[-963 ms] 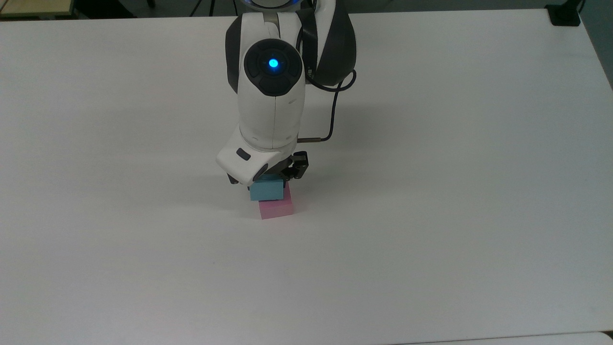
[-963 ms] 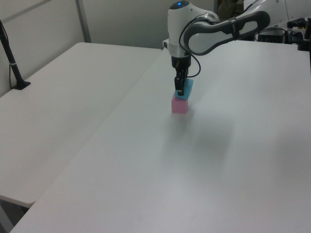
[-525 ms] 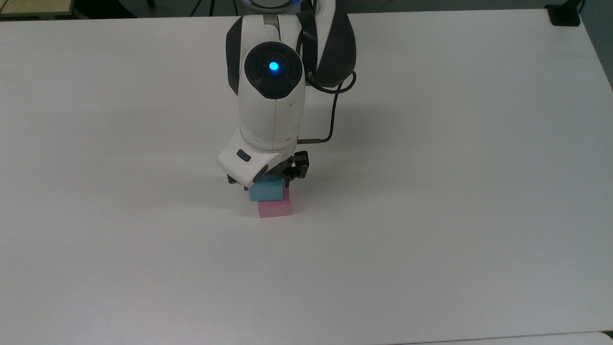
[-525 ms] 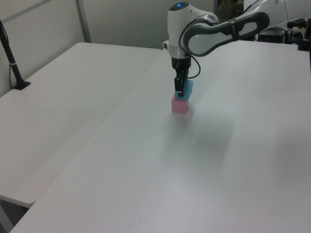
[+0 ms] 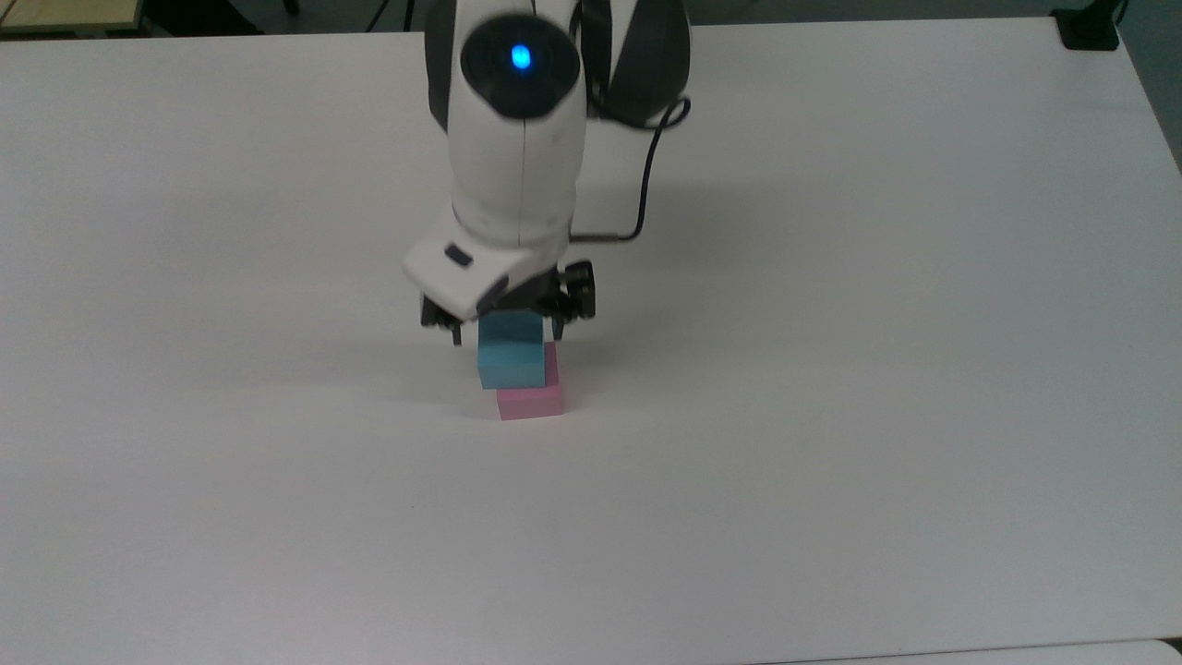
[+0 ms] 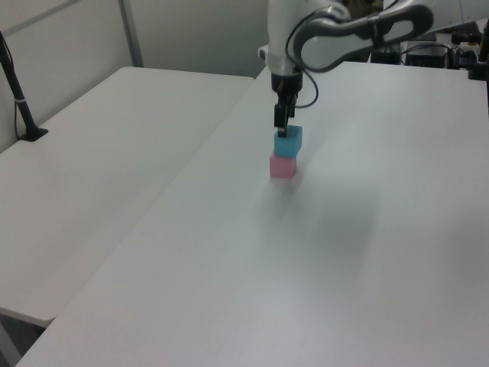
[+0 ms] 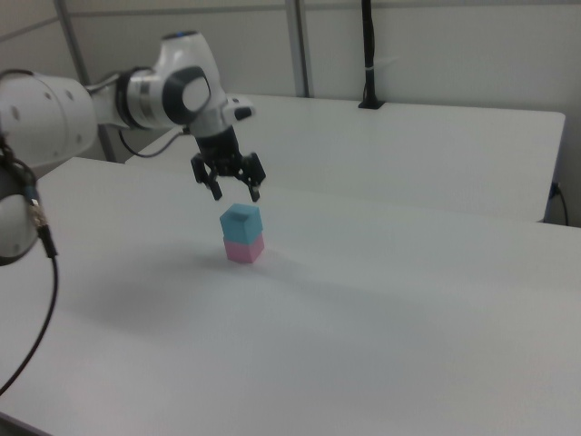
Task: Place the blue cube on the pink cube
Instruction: 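Open the gripper and raise it away from the stacked cubes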
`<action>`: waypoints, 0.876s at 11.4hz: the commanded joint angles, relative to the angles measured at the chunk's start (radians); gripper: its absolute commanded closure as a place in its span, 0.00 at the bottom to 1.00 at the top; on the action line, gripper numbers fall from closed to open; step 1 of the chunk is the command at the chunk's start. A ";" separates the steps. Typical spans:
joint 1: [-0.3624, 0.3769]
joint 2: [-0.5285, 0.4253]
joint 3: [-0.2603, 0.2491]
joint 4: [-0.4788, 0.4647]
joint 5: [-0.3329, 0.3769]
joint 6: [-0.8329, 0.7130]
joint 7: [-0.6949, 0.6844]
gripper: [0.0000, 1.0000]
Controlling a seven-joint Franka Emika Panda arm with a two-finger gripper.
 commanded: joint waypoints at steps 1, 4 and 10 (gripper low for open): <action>-0.011 -0.324 -0.008 -0.262 -0.019 -0.031 0.029 0.00; -0.011 -0.484 -0.006 -0.333 -0.012 -0.188 0.015 0.00; -0.013 -0.552 -0.018 -0.366 0.062 -0.285 0.017 0.00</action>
